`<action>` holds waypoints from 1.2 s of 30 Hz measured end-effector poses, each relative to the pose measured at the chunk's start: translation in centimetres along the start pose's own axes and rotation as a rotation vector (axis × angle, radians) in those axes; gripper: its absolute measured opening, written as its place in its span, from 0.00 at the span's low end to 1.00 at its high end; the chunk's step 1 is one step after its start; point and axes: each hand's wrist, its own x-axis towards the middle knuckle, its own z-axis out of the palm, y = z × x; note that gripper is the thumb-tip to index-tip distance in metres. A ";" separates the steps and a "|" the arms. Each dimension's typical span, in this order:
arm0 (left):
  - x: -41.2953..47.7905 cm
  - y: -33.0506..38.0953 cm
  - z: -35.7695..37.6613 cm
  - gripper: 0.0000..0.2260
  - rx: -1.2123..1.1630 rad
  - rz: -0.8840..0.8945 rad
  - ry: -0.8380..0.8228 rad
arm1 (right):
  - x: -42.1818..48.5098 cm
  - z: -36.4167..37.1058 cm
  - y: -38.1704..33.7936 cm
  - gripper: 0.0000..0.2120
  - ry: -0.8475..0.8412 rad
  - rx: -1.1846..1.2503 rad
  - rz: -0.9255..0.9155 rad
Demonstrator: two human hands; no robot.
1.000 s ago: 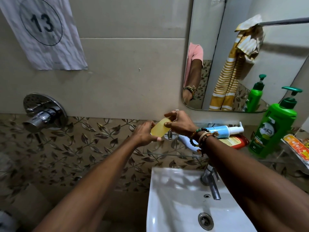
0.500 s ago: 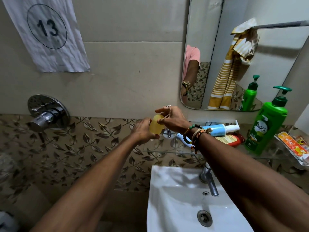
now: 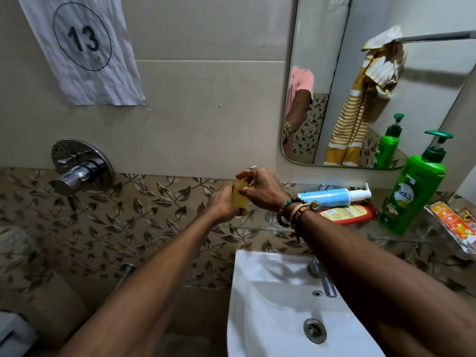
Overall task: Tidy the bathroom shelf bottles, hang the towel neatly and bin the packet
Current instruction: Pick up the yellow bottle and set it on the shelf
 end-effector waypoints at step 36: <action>0.0 0.1 0.5 0.07 -0.210 -0.013 -0.093 | 0.4 1.6 0.8 0.22 0.020 -0.009 0.052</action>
